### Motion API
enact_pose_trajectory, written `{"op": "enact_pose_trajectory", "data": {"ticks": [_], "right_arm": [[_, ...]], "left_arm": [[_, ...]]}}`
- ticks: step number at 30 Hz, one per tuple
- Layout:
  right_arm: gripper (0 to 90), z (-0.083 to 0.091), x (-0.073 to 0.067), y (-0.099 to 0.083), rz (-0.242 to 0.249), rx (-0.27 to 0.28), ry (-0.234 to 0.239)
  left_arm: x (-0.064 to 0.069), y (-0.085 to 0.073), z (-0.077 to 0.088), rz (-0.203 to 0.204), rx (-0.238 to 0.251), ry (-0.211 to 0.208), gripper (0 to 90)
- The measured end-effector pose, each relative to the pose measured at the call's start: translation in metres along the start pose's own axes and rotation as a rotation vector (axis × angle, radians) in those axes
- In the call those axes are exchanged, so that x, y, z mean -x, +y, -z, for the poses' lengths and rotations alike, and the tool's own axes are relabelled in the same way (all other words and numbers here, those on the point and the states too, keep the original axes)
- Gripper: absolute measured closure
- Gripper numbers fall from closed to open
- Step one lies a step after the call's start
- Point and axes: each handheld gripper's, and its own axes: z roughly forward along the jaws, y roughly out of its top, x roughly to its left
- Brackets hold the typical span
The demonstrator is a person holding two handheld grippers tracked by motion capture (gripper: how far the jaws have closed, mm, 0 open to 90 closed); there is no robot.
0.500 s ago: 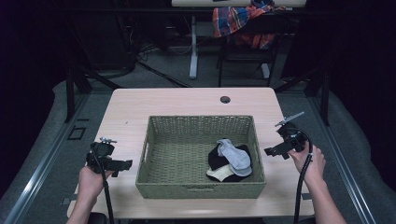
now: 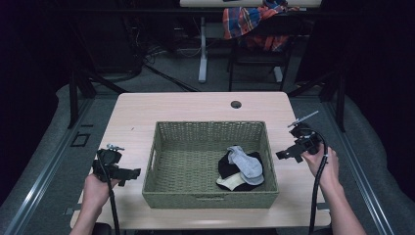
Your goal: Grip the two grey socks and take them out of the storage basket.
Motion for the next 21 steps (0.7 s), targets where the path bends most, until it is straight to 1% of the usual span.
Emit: {"op": "enact_pose_trajectory", "data": {"ticks": [1,2,3,4,5,6,7,8,9,10,11,12,14,16,17,20,21], "right_arm": [[5.8,0.003,-0.001,0.001,0.013,0.004,0.0],[5.4,0.005,-0.001,0.002,0.021,0.002,-0.01],[5.3,0.007,-0.002,0.003,0.021,0.004,-0.017],[5.2,0.007,-0.003,0.004,0.016,0.018,-0.008],[5.8,0.009,-0.005,0.006,0.022,0.02,-0.014],[7.7,0.011,-0.007,0.008,0.035,0.009,-0.033],[9.8,0.012,-0.009,0.01,0.039,0.019,-0.05],[10.1,0.014,-0.011,0.011,0.048,0.026,-0.059],[10.2,0.016,-0.014,0.013,0.051,0.034,-0.058],[11.2,0.017,-0.017,0.016,0.058,0.034,-0.04],[11.6,0.02,-0.019,0.019,0.079,0.017,-0.046],[11.6,0.022,-0.023,0.021,0.08,0.035,-0.047],[12.7,0.026,-0.029,0.026,0.098,0.037,-0.037],[12.2,0.03,-0.036,0.034,0.117,0.026,-0.025],[12.6,0.033,-0.04,0.038,0.129,0.015,-0.02],[13.0,0.037,-0.053,0.05,0.149,0.014,-0.004],[13.2,0.039,-0.059,0.056,0.165,0.01,-0.001]], "left_arm": [[-0.001,0.0,0.002,0.01,0.015,-0.014,0.1],[-0.001,0.0,0.002,0.01,0.015,-0.014,0.1],[-0.002,0.0,0.003,0.019,0.025,-0.015,0.1],[-0.002,0.0,0.004,0.021,0.024,-0.014,0.1],[-0.002,0.0,0.004,0.021,0.024,-0.014,0.1],[-0.002,0.0,0.003,0.021,0.022,-0.012,0.1],[-0.001,0.001,0.004,0.018,0.011,-0.011,0.1],[-0.001,0.001,0.004,0.019,0.017,-0.005,0.1],[0.0,0.001,0.003,0.018,0.02,-0.004,0.1],[0.0,0.001,0.003,0.017,0.018,-0.006,0.1],[0.0,0.001,0.004,0.018,0.017,-0.007,0.1],[0.0,0.001,0.004,0.017,0.015,-0.011,0.1],[0.0,0.001,0.004,0.022,0.013,-0.014,0.1],[0.0,0.0,0.004,0.027,0.019,-0.013,0.2],[0.0,0.0,0.004,0.027,0.016,-0.016,0.2],[-0.001,0.001,0.004,0.027,0.01,-0.015,0.2],[-0.001,0.001,0.003,0.028,0.007,-0.014,0.2]]}}
